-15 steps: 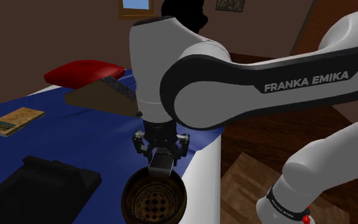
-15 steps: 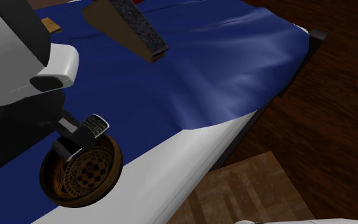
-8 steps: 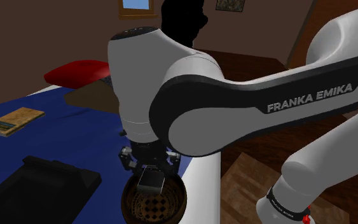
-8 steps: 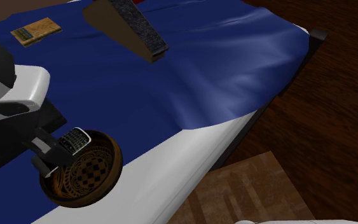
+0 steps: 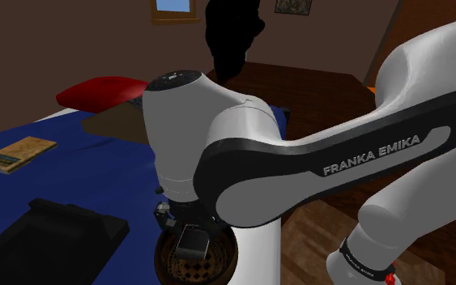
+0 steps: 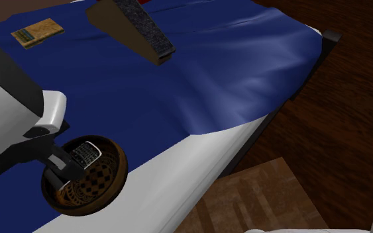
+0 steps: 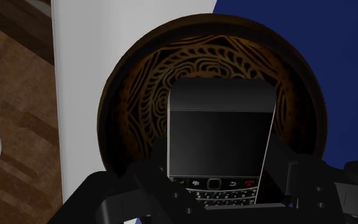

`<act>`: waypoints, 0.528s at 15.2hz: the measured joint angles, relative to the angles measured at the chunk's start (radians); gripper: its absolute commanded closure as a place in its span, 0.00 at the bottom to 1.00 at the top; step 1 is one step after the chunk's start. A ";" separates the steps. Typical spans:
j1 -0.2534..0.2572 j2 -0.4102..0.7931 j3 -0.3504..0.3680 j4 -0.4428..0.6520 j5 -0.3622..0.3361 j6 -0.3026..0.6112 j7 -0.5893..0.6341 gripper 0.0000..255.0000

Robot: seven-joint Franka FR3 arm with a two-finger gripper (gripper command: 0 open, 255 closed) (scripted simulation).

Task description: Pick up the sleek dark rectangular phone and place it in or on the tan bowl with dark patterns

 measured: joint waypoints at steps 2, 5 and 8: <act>-0.009 0.015 0.018 -0.024 -0.009 0.034 0.008 1.00; -0.013 0.024 0.028 -0.034 -0.015 0.051 0.013 1.00; -0.014 0.025 0.029 -0.037 -0.015 0.054 0.013 1.00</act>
